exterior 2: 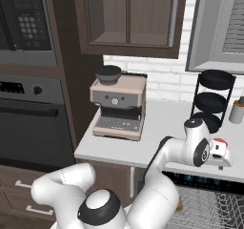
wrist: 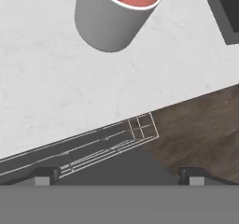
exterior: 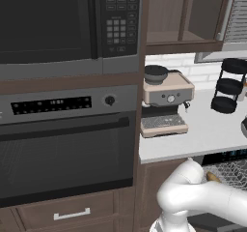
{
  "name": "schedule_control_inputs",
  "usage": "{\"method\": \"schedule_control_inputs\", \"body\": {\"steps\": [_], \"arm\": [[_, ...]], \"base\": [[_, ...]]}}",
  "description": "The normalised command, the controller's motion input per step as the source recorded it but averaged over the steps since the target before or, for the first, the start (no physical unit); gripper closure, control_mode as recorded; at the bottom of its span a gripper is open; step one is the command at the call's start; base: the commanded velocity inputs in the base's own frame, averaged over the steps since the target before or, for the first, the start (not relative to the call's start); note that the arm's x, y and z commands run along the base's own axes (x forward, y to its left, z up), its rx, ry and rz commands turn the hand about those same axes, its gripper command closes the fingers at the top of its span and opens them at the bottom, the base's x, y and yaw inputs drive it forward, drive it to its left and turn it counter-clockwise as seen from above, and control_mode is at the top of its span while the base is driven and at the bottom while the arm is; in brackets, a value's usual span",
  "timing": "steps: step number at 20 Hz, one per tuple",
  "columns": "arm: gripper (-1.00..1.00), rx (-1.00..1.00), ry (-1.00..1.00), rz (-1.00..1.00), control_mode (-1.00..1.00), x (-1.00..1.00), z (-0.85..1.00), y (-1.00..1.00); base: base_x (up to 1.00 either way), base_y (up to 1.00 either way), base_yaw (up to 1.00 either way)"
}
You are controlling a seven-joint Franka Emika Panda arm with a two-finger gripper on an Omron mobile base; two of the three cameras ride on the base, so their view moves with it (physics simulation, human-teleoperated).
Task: Pick up the cup and bowl from the counter, place them in the dishwasher, and close the dishwasher door.
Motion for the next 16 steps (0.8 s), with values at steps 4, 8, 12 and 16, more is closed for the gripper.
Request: {"method": "schedule_control_inputs", "body": {"steps": [4,8,12,16], "arm": [[-1.00,-0.06,0.04,0.06,-1.00,0.14,0.76,0.08],[-1.00,-0.03,0.01,0.05,-1.00,0.04,0.00,0.14],[-1.00,-0.01,0.00,0.00,-1.00,0.43,0.03,0.31],[-1.00,-0.01,0.01,0.05,-1.00,0.65,0.15,0.27]], "base": [[0.00,0.00,0.00],[0.00,0.00,0.00],[0.00,0.00,0.00],[0.00,0.00,0.00]]}}
